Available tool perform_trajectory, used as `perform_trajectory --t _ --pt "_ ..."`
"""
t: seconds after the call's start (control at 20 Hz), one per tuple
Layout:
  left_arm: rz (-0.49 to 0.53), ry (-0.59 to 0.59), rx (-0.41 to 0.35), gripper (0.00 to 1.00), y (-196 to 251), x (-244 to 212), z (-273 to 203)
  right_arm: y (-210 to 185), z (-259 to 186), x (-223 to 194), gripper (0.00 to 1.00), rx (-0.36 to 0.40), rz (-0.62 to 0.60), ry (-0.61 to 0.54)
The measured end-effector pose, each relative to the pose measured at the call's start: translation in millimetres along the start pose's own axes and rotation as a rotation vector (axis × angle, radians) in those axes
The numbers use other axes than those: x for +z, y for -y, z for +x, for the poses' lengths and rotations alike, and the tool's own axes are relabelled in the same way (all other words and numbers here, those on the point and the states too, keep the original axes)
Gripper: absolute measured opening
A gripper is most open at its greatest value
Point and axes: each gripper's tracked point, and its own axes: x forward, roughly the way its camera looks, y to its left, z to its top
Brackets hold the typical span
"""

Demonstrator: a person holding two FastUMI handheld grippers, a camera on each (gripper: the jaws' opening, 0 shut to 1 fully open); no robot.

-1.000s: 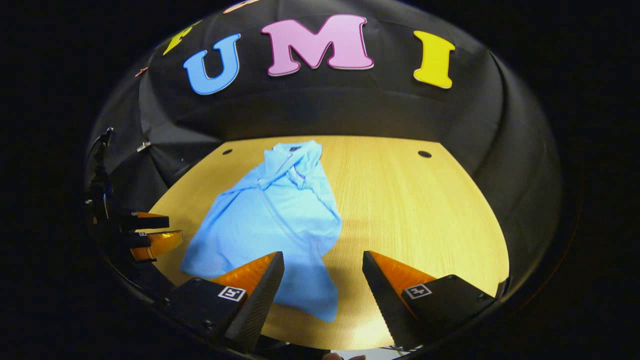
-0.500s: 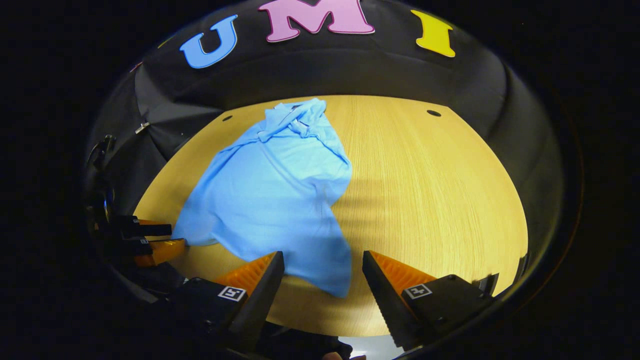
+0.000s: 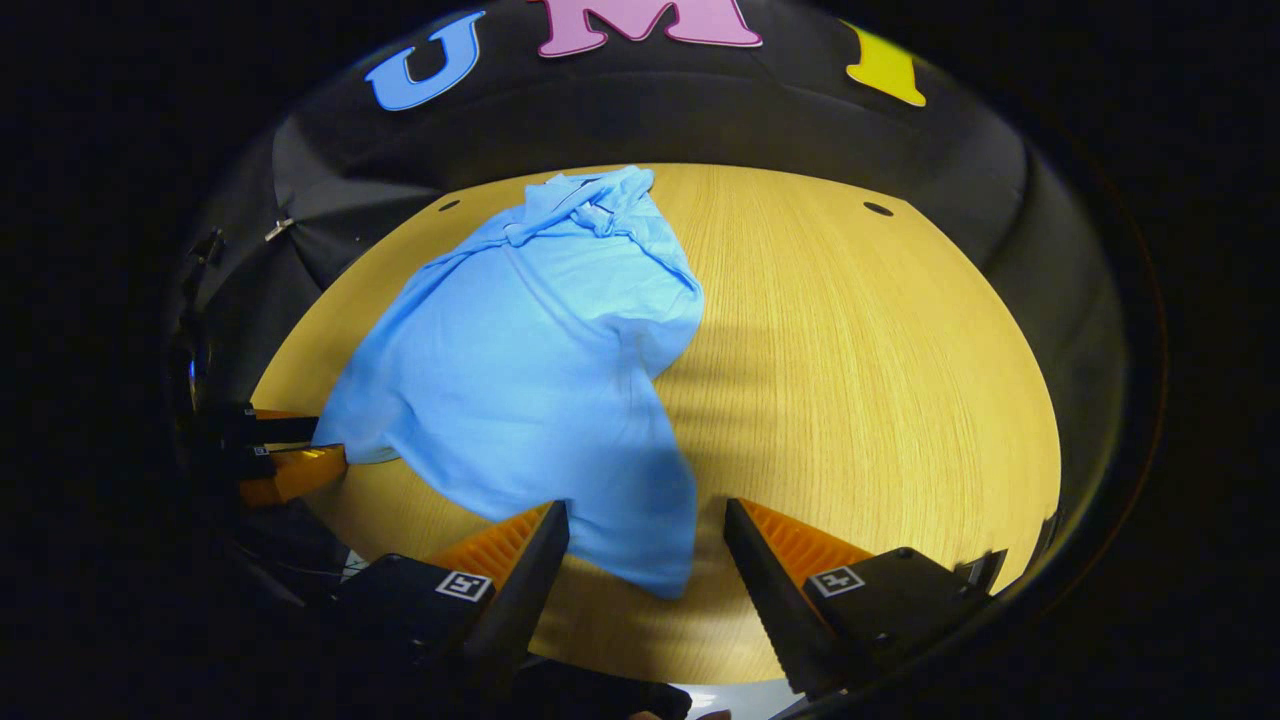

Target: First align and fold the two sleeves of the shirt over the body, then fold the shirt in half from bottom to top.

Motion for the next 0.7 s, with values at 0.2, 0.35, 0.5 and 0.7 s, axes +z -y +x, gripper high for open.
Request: perform_trajectory --t 0.2,0.35,0.5,0.7 --pt "0.007 -0.003 -0.009 0.85 4.2 2.2 1.1 -10.6 6.4 1.5 0.85 0.008 -0.048 0.007" --pt "0.038 0.0 -0.027 0.57 13.9 1.4 1.4 -19.2 7.5 0.7 0.66 0.04 -0.058 0.002" --pt "0.034 -0.001 -0.053 0.35 19.4 3.2 2.1 -28.1 6.7 0.2 0.27 0.071 -0.041 -0.004" --pt "-0.051 0.014 -0.071 0.09 17.3 10.4 1.3 -31.5 6.9 1.1 0.07 0.087 -0.031 -0.009"
